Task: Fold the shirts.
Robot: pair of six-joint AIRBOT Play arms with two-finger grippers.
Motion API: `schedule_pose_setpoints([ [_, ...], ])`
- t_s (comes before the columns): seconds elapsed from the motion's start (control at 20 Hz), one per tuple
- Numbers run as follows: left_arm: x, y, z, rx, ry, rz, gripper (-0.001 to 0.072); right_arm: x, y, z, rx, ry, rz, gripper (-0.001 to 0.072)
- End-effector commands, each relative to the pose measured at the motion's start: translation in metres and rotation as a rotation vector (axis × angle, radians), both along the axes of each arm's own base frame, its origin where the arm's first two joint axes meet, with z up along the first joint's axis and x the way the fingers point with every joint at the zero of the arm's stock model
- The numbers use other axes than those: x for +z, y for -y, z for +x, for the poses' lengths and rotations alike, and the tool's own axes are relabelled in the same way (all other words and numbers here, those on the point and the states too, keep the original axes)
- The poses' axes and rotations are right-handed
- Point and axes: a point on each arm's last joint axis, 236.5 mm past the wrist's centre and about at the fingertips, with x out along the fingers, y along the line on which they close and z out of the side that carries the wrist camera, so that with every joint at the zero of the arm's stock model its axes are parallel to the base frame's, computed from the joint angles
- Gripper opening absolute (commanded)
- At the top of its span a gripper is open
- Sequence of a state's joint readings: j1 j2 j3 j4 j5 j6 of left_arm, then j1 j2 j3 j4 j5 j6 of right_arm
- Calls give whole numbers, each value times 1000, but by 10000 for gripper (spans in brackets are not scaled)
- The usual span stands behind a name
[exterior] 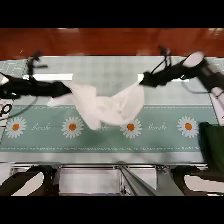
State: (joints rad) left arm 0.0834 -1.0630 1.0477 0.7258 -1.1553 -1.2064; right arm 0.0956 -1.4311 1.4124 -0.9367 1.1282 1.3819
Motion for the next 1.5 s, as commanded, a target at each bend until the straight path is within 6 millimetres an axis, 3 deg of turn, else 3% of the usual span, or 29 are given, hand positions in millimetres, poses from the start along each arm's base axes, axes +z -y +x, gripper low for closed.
schedule_pose_setpoints([
  [0.0, 155, -41, 18, 161, 374, 5, 17, 194, 59, 5, -126, 460, -161, 23],
  [0.1, 240, -49, -4, 197, 584, 29, 17, 294, 81, -33, -193, 705, -220, 23],
  [0.2, 297, -45, -36, 196, 733, 55, 17, 360, 95, -87, -239, 872, -243, 23],
  [0.25, 319, -40, -57, 190, 801, 69, 17, 380, 102, -116, -258, 932, -254, 23],
  [0.4, 362, -30, -118, 199, 963, 110, 17, 410, 119, -193, -302, 1027, -298, 23],
  [0.5, 382, -36, -158, 261, 1075, 189, 17, 425, 128, -236, -333, 1091, -312, 23],
  [0.6, 395, -43, -201, 337, 1157, 250, 17, 424, 144, -273, -388, 1093, -338, 23],
  [0.7, 395, -52, -233, 407, 1182, 301, 17, 414, 151, -295, -408, 1062, -348, 23],
  [0.85, 369, -55, -241, 411, 1080, 336, 18, 395, 149, -305, -392, 988, -344, 23],
  [1.0, 309, -45, -211, 310, 858, 296, 17, 360, 138, -283, -335, 873, -339, 23],
  [1.2, 209, -39, -147, 234, 559, 171, 17, 254, 122, -214, -258, 605, -334, 23],
  [1.45, 54, -67, -45, 271, 216, 124, 18, 98, 116, -115, -261, 321, -342, 21],
])
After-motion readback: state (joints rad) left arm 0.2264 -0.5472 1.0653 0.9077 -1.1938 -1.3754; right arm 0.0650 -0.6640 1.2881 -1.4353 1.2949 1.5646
